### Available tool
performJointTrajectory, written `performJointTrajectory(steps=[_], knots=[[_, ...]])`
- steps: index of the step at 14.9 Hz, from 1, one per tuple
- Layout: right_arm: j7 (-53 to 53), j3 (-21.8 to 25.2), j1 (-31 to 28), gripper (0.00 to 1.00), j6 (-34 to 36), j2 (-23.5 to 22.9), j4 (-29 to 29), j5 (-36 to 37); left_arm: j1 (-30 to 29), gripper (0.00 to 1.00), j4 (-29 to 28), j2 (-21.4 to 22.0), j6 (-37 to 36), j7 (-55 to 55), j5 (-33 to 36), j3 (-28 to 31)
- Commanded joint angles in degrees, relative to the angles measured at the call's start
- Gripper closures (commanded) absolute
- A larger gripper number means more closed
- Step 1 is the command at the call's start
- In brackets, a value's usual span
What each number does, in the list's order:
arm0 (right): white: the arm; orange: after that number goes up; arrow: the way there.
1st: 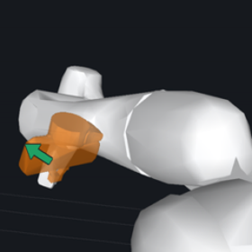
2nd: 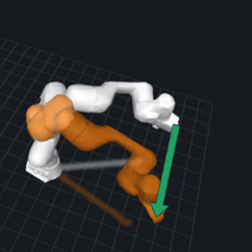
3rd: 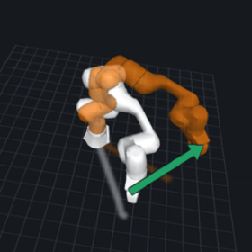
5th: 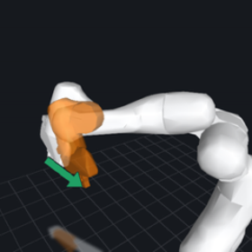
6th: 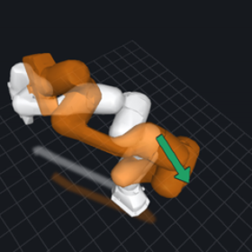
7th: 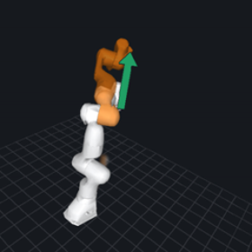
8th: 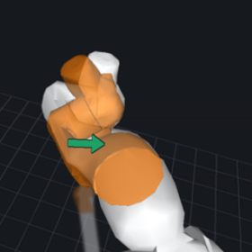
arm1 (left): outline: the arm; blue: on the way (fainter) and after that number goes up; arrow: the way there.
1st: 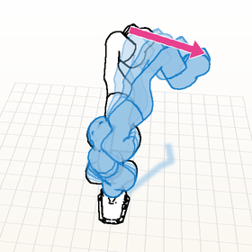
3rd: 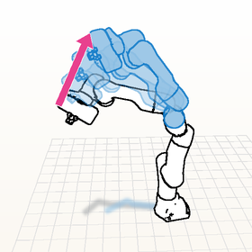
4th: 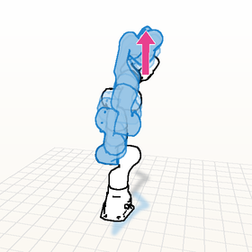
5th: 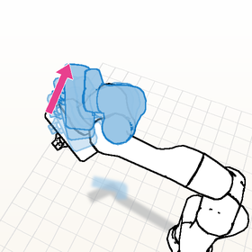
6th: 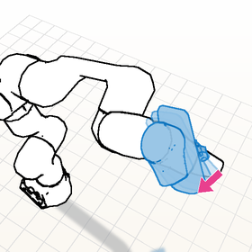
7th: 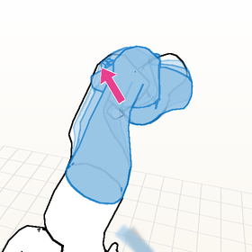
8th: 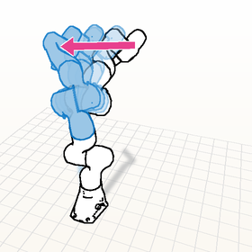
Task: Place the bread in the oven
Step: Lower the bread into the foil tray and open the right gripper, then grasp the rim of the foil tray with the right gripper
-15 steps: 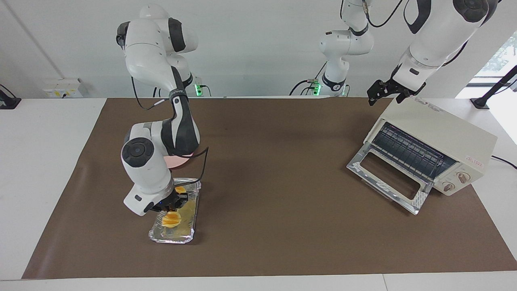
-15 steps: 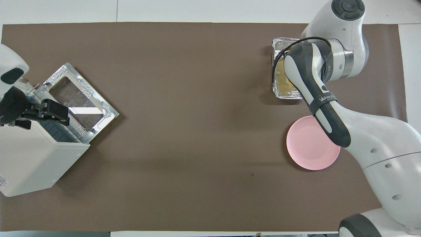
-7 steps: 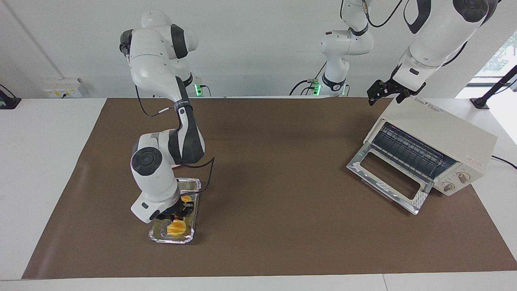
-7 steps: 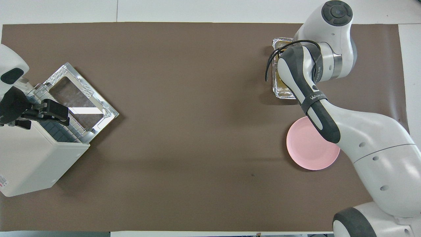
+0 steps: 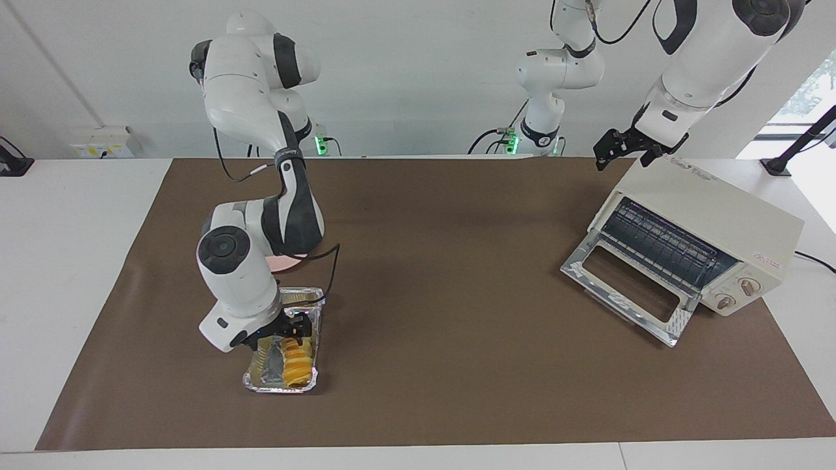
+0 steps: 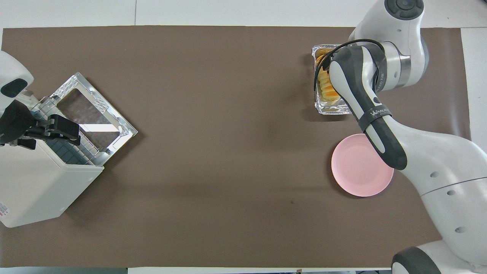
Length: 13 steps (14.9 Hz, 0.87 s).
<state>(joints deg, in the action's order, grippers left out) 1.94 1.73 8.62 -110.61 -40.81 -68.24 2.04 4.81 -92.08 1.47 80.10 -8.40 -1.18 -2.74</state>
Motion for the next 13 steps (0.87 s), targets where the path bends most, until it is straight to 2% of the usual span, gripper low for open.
performJointTrajectory(steps=[1, 4, 7, 12, 13], knots=[[-3.1, -0.2, -1.1, 0.0, 2.1, 1.3, 0.0, 1.0, -0.7, 0.0, -0.9, 1.3, 0.5, 0.2, -0.8, -0.2], [-8.1, -0.2, -3.4, 0.0, 2.4, 1.4, -1.1, 1.1, -0.7, 0.0, -0.9, 1.3, 0.5, 0.2, -0.8, -0.2], [-11.0, -0.2, -4.9, 0.0, 0.5, 2.6, -5.2, 1.1, -0.7, 0.0, -0.9, 1.3, 0.5, 0.2, -0.8, -0.2], [-10.6, -0.2, -4.8, 0.0, -11.5, 6.3, -17.4, 0.9, -0.7, 0.0, -0.9, 1.3, 0.5, 0.2, -0.8, -0.2], [-10.6, -0.2, -4.8, 0.04, -12.3, 6.6, -18.3, 0.9, -0.7, 0.0, -0.9, 1.3, 0.5, 0.2, -0.8, -0.2]])
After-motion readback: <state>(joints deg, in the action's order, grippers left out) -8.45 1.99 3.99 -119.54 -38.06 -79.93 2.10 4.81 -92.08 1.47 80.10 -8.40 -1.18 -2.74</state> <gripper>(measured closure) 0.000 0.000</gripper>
